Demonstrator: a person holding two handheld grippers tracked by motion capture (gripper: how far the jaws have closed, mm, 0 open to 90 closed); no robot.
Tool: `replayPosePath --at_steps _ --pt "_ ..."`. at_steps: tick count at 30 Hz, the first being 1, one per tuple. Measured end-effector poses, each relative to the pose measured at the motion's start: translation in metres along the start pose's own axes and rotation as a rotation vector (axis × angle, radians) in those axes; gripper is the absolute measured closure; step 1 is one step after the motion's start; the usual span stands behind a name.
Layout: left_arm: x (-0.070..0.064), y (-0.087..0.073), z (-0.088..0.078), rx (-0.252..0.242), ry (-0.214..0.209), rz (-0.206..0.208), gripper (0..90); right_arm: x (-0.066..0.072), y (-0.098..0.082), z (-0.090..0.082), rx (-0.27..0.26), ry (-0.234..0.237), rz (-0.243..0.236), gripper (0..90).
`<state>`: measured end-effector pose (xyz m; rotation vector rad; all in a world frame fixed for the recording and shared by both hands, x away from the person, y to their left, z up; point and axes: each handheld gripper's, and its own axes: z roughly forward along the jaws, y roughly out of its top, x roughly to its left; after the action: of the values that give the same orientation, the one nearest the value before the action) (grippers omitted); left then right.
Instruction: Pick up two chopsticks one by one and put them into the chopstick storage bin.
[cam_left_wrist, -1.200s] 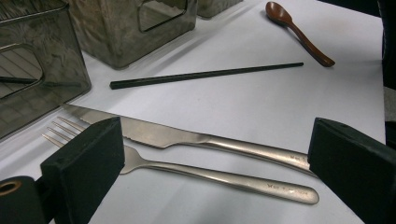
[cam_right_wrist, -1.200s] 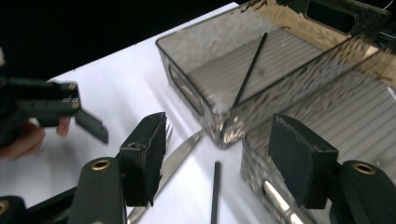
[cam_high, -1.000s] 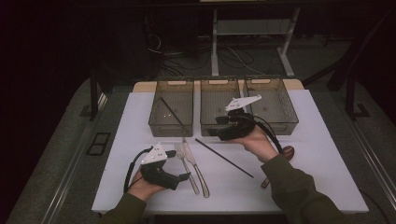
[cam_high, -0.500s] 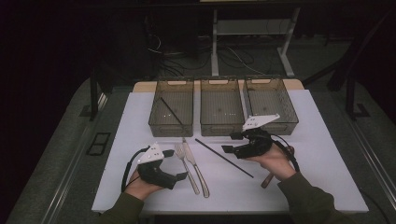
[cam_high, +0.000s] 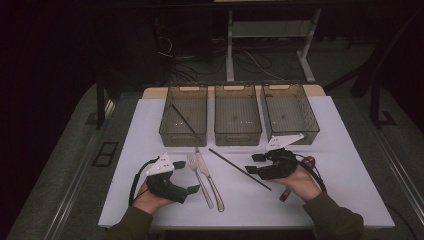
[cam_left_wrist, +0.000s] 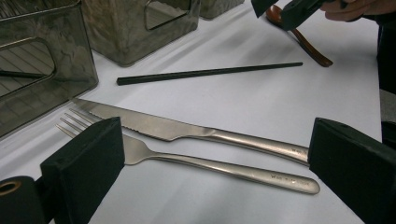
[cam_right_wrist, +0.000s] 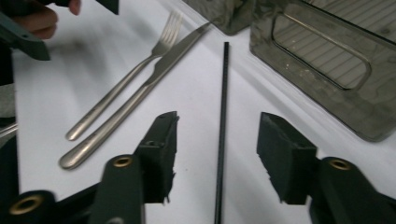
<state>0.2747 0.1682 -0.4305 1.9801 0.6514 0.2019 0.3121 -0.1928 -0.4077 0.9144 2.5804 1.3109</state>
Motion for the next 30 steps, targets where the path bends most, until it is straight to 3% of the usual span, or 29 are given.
replayPosePath --at_steps 13,23,30 --pt "0.0 0.0 -0.001 0.002 0.0 0.001 2.8 -0.004 -0.016 0.031 0.111 -0.019 -0.009 71.0" --pt "0.0 0.0 -0.001 0.0 0.0 0.0 2.8 -0.003 -0.019 0.04 0.137 -0.027 -0.037 81.2" --pt "0.0 0.0 -0.001 0.0 0.003 0.0 2.8 -0.001 -0.02 0.041 0.14 -0.042 -0.053 82.8"
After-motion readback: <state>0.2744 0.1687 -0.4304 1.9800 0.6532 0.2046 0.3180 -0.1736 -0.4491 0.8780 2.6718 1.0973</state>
